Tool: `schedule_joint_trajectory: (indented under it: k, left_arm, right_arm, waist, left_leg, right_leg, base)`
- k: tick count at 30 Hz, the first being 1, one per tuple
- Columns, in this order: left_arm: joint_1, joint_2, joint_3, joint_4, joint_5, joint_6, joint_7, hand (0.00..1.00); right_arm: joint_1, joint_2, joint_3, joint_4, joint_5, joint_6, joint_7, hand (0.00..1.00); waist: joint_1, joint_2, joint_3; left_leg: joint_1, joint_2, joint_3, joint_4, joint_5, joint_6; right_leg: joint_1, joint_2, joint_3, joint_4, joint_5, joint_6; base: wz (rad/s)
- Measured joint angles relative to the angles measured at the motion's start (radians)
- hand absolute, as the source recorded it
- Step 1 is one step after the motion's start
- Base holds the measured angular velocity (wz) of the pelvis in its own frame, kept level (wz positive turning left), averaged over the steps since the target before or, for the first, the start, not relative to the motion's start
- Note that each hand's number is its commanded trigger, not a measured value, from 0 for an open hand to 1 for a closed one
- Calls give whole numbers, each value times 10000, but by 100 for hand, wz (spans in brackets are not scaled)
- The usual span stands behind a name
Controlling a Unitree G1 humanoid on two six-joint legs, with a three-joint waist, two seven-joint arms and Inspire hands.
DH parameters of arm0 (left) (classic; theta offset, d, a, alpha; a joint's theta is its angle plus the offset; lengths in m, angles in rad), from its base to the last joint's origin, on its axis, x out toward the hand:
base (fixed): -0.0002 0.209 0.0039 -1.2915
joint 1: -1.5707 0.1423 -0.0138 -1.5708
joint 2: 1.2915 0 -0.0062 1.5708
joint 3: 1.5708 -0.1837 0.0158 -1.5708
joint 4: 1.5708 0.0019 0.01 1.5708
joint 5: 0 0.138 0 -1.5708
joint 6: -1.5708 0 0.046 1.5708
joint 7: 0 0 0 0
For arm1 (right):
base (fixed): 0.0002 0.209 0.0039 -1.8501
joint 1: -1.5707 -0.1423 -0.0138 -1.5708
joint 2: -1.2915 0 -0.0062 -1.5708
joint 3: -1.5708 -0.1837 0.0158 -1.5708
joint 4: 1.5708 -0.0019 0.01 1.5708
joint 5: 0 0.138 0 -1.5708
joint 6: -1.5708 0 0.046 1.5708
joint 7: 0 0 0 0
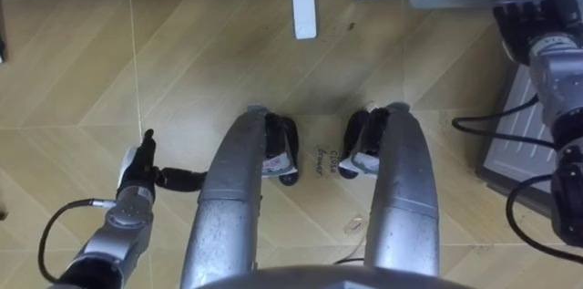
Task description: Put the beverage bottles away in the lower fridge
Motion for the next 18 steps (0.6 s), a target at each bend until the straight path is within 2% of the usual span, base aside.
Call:
schedule_joint_trajectory:
  k: [3, 8, 18]
  left_arm:
    - [243, 157, 3, -1, -112, -60, 2, 0]
    - [585, 197, 36, -11, -107, -140, 17, 0]
    - [969, 204, 43, -109, -480, -101, 53, 0]
  right_arm:
    - [-493, -49, 0, 0, -181, 0, -428, 0]
    - [-809, -316, 2, -31, -250, 14, -515, 0]
    - [-810, -441, 6, -149, -251, -9, -574, 0]
  waist:
    - [-75, 2, -3]
    - [-28, 14, -10]
    - [57, 15, -12]
  left_leg:
    - [19, 7, 4, 9, -6, -41]
    - [112, 14, -79, 7, -33, -124]
    - [596, 4, -113, -51, -60, -149]
  right_leg:
    - [-10, -3, -2, 62, -36, -94]
    - [127, -1, -65, 37, -50, -200]
    - [615, 10, -80, 28, -172, -169]
  base:
    - [2]
    - [1]
    - [1]
